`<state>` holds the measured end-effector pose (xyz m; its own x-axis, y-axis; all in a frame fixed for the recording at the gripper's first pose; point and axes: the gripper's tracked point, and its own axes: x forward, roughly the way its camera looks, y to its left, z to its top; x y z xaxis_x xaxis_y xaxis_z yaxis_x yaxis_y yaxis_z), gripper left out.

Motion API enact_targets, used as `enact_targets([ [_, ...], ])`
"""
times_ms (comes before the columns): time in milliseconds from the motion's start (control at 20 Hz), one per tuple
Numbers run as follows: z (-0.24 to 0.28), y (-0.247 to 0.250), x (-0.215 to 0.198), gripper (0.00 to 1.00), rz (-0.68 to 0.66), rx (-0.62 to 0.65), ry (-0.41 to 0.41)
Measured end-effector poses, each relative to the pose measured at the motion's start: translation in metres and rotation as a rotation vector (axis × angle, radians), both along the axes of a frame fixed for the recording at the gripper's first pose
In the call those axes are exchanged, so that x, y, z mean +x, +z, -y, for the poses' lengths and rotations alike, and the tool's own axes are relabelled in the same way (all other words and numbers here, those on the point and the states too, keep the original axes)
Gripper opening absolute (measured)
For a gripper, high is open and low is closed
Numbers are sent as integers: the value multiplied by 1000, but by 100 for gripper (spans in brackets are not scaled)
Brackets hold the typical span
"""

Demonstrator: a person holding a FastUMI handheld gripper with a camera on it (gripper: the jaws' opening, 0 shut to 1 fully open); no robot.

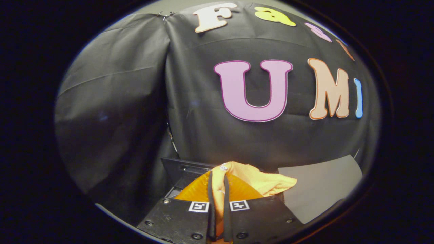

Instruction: Put the clothes into the washing machine and then close the washing machine lid.

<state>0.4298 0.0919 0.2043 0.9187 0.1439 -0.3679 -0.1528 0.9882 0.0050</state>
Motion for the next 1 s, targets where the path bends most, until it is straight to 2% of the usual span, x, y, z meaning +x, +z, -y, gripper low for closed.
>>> enact_targets([
  [400,-37,-33,7,8,-40,52,53],
  [1000,-87,-85,13,8,-108,66,112],
])
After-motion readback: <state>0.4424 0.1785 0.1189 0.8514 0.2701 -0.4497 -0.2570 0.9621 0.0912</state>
